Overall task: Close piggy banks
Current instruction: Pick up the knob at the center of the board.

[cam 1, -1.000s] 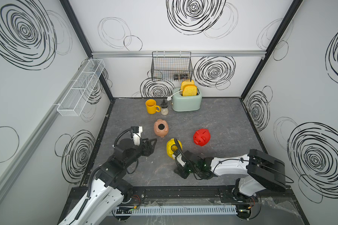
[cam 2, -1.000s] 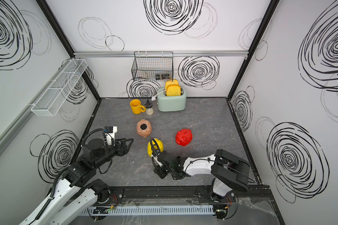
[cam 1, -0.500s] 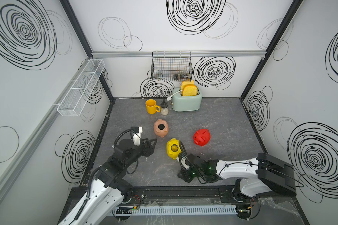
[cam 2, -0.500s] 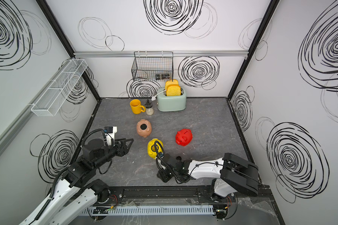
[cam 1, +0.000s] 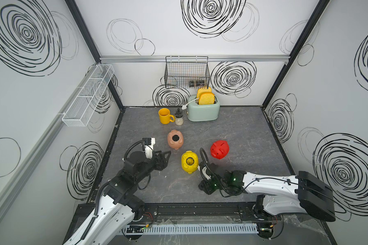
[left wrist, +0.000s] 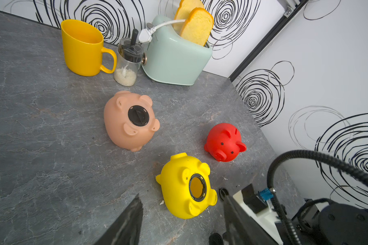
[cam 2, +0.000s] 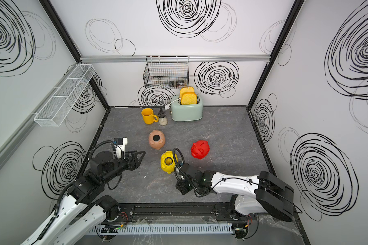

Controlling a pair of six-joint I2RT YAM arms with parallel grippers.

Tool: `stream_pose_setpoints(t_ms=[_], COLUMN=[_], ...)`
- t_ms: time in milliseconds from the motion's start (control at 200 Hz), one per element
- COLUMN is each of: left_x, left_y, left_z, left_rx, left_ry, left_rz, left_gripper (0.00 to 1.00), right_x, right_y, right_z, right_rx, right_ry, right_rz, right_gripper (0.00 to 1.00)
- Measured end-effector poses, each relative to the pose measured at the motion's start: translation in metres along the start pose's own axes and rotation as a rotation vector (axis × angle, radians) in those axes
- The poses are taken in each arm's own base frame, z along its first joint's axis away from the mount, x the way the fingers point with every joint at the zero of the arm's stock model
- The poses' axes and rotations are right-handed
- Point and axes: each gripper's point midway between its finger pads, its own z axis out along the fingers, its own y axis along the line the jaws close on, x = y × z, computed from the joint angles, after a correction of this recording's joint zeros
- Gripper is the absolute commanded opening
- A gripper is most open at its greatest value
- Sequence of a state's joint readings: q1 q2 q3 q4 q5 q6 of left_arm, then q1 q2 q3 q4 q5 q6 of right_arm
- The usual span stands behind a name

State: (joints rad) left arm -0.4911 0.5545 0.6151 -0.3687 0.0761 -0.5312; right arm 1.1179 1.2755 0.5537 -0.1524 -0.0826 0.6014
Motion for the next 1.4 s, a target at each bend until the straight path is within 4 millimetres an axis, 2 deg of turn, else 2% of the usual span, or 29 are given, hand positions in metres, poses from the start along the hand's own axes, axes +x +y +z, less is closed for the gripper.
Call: stream_pose_setpoints(t_ms=[80, 165, 540, 836, 1401], left_x=[0.0, 0.0, 0.0, 0.001, 0.001], left_y=[0.0, 0.0, 0.0, 0.001, 0.0], left_z=[0.0, 0.0, 0.0, -0.001, -0.001], left_rx=[0.0, 0.0, 0.001, -0.002, -0.001], left_ry=[0.0, 0.0, 0.001, -0.002, -0.002], left_rz=[0.0, 0.0, 0.0, 0.001, 0.002], left_gripper=[0.64, 0.65, 0.64, 0.64, 0.64], right_x=[0.002, 0.006, 0.008, 0.016, 0.012], right_y=[-0.011, -0.016, -0.005, -0.01, -0.011], right_z=[0.0, 0.0, 0.011, 0.023, 0.027], right_rx=[0.037, 0.059, 0.054, 0.077, 0.172], right_ry=[0.016, 0.041, 0.094, 0.14, 0.175], right_rz=[0.02, 0.023, 0.002, 0.005, -0.026], right_gripper=[0.25, 0.23, 0.22, 0.22, 0.19])
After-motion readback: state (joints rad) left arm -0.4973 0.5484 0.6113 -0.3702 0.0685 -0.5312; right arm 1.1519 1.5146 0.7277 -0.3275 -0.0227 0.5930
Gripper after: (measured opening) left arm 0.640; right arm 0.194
